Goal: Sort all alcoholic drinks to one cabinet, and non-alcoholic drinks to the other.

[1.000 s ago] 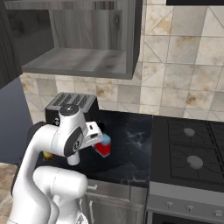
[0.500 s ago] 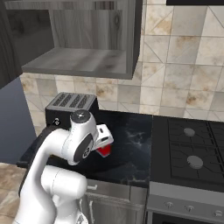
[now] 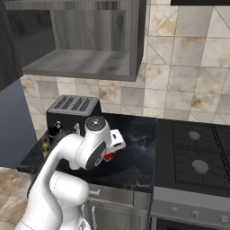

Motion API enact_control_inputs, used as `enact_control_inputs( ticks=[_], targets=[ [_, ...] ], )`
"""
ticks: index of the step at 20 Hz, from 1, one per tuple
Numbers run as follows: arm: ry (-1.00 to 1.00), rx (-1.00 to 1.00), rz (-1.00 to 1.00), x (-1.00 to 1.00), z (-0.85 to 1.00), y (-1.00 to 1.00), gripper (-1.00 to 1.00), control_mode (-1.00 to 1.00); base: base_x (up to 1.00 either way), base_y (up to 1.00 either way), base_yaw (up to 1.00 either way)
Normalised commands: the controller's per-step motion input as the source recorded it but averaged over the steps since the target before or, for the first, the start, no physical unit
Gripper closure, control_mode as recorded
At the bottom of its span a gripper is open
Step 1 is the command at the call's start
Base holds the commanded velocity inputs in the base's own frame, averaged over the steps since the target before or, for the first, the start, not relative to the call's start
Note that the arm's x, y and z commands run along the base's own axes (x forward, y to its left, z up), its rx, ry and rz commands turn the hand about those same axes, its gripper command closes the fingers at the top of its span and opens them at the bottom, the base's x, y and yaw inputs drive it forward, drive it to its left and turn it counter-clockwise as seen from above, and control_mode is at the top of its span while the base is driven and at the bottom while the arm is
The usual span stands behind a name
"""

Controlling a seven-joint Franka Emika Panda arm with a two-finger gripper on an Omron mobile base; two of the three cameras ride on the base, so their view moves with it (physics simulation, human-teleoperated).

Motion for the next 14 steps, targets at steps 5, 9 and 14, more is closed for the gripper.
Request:
enact_control_inputs(
  ticks=[5,9,14],
  targets=[
    [0.02,0.17,0.07,0.18,0.0,-0.14,-1.0,-1.0,0.0,0.0,0.0],
    [0.04,0.2,0.09,0.24,0.0,-0.1,-1.0,-1.0,0.0,0.0,0.0],
    [0.01,0.16,0.1,0.3,0.0,-0.08,-1.0,-1.0,0.0,0.0,0.0]
  ],
)
